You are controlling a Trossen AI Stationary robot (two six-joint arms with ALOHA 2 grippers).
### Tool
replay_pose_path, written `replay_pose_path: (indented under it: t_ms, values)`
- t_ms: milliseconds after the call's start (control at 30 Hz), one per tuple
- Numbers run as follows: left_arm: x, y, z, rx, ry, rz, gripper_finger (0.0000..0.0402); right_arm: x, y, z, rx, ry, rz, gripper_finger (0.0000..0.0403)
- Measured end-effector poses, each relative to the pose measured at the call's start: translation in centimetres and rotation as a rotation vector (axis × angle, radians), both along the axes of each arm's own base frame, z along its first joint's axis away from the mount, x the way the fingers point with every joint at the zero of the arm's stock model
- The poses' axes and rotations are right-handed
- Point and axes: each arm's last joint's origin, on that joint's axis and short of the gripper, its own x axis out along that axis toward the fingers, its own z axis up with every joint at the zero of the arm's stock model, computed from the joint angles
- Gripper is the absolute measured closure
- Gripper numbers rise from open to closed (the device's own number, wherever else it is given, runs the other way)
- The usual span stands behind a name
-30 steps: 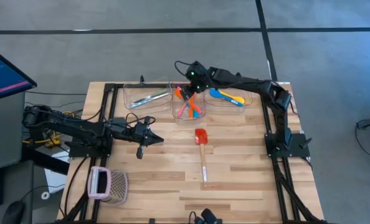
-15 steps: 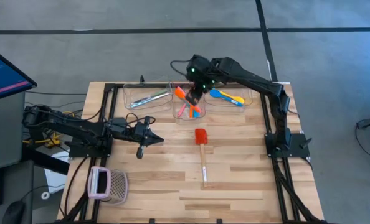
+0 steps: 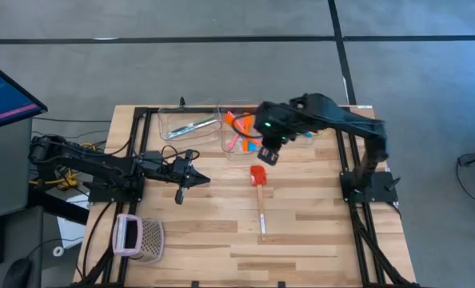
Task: Pick & Place Kitchen Items
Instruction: Put the red spatula into the middle transparent bin
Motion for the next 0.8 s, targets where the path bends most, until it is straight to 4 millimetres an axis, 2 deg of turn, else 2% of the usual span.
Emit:
replay_pose_path:
  t_ms: [233, 400, 533, 633, 800]
  values:
    - [0.0, 0.0, 0.0, 0.0, 0.0, 0.004, 0.04, -3.6, 4.3, 3.3, -0.117, -0.135, -0.046, 0.0301]
    - [0.0, 0.0, 0.0, 0.0, 0.0, 0.004, 0.04, -5.1, 7.6, 3.9, -0.165, -0.171, -0.042, 0.0301]
    - [0.0, 0.0, 0.0, 0.0, 0.0, 0.004, 0.04, -6.1, 10.0, 3.1, -0.207, -0.169, -0.022, 0.0301]
    - [0.0, 0.0, 0.0, 0.0, 0.0, 0.004, 0.04, -7.2, 11.1, 1.7, -0.228, -0.155, -0.051, 0.0301]
    - [0.0, 0.0, 0.0, -0.001, 0.0, 0.004, 0.04, -9.1, 11.4, -1.6, -0.211, -0.152, -0.129, 0.0301]
